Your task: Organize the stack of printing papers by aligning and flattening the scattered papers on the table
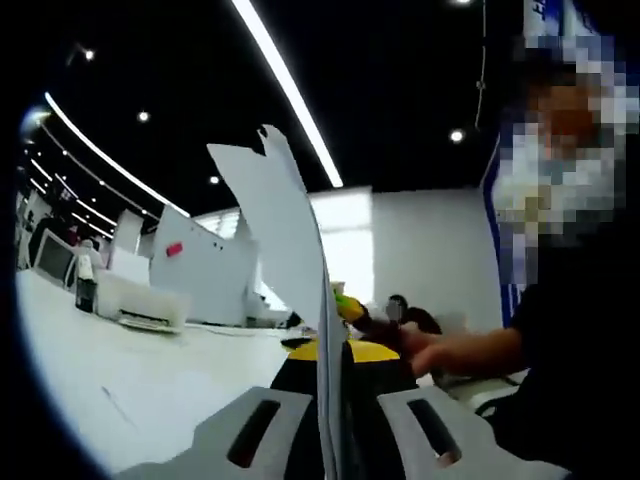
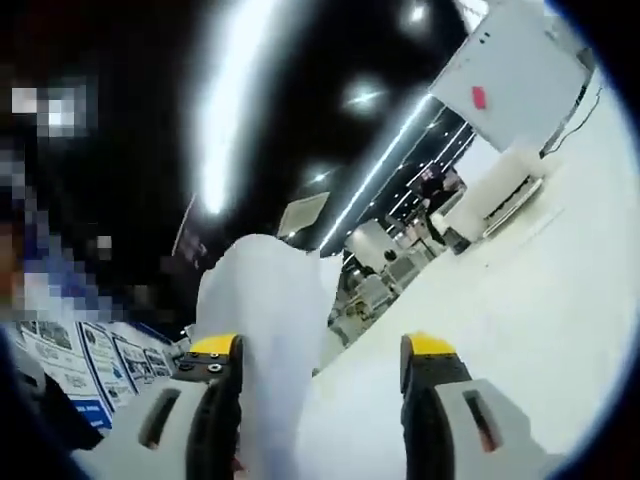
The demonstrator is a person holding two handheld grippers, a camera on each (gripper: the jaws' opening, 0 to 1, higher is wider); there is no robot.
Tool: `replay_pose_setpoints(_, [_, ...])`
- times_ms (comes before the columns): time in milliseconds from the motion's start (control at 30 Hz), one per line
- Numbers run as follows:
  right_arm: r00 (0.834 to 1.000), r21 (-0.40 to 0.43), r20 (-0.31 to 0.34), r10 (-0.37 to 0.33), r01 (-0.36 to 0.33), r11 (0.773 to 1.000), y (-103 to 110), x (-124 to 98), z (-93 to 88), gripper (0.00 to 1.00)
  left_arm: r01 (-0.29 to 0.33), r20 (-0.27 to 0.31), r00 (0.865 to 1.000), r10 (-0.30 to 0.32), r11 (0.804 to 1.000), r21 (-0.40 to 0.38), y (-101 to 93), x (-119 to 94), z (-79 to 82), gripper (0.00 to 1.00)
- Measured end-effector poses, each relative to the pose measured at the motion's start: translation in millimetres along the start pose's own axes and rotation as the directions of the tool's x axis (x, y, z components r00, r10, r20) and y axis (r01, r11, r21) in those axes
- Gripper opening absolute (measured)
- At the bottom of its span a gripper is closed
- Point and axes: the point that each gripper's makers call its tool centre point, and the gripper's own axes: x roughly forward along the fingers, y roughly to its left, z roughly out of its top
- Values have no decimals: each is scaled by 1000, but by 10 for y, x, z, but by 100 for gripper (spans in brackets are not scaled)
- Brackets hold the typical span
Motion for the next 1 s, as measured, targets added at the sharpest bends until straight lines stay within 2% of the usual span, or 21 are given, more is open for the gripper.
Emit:
replay_pose_setpoints(133, [993, 78, -49, 103, -99, 992, 160, 54, -159, 60, 20, 32, 999, -21, 1000, 10, -33, -3, 64, 5])
replay_pose_setpoints(267, [988, 80, -74, 135, -129, 988, 208, 86, -231, 57, 43, 48, 998, -43, 999, 4, -71, -1, 92, 5])
replay_pose_setpoints(333, [979, 103, -81, 189, -181, 978, 302, 85, -236, 44, 42, 46, 998, -42, 999, -6, -60, 2, 82, 5])
replay_pose_setpoints(400, [962, 107, -84, 259, -249, 963, 430, 58, -210, 23, 31, 33, 999, -31, 999, -24, -22, 1, 52, 5])
replay_pose_setpoints(433, [956, 99, -70, 285, -277, 956, 483, 46, -168, 16, 27, 30, 999, -26, 999, -29, -9, 1, 43, 5])
replay_pose_setpoints(533, [956, 26, -32, 292, -292, 956, 512, 27, -38, 6, 0, 17, 1000, 1, 998, -62, 66, -10, 8, 5])
replay_pose_setpoints(633, [954, 1, 9, 300, -300, 954, 537, 2, 80, 2, -20, -14, 1000, 18, 994, -106, 124, -7, -67, 5])
replay_pose_setpoints(733, [949, -24, 23, 313, -313, 950, 571, -7, 136, 0, -32, -54, 998, 26, 993, -112, 144, 14, -154, 5])
replay_pose_setpoints(833, [946, -66, -5, 324, -324, 944, 609, 10, 126, 0, -41, -81, 996, 31, 991, -131, 164, 14, -209, 6])
replay_pose_setpoints(900, [939, -57, -32, 343, -344, 937, 649, 17, 133, 0, -40, -79, 996, 29, 989, -143, 159, 13, -211, 6])
replay_pose_setpoints(1000, [942, -63, -91, 323, -330, 942, 633, 57, 137, 0, -37, -77, 997, 25, 987, -157, 144, 15, -212, 6])
